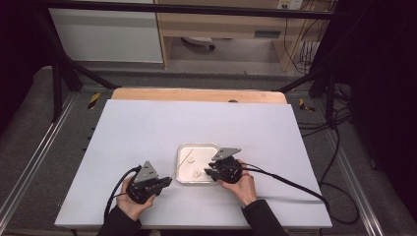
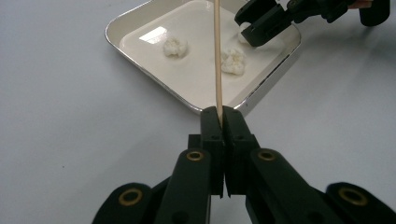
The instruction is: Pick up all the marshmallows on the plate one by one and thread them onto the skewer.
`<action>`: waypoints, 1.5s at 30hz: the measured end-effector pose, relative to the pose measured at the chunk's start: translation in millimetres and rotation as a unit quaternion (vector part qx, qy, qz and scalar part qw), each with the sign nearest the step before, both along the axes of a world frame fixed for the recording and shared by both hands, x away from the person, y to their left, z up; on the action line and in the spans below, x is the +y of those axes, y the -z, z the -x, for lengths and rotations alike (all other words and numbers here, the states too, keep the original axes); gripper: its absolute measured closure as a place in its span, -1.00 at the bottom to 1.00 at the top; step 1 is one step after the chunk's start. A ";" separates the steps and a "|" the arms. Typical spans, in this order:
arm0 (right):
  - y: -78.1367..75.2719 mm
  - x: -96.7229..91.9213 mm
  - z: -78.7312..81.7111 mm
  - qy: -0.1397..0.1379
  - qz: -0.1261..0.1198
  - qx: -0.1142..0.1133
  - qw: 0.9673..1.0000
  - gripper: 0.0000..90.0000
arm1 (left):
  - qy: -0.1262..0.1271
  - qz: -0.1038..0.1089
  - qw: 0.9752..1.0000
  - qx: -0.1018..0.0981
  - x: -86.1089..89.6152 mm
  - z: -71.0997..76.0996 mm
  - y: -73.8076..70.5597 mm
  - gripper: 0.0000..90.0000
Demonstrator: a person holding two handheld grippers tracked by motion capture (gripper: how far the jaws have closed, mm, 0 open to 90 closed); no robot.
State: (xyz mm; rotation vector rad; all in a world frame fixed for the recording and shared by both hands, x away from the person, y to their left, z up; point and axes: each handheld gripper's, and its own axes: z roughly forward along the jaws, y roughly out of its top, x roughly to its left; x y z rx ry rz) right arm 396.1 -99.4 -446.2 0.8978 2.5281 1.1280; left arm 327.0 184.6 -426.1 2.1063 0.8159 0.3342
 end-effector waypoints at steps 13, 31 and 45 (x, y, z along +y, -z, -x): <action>-35.3 -16.3 3.7 0.000 -0.087 0.005 0.996 0.56 | 0.000 0.007 1.000 -0.007 -1.7 1.7 -0.9 0.96; -74.8 -34.7 -0.3 0.008 -0.229 0.009 0.973 0.58 | 0.003 0.013 1.000 -0.017 -8.2 2.7 0.2 0.96; -76.3 -30.5 -11.6 0.006 -0.289 0.033 0.957 0.60 | 0.014 0.018 0.999 -0.025 -14.3 3.9 0.0 0.96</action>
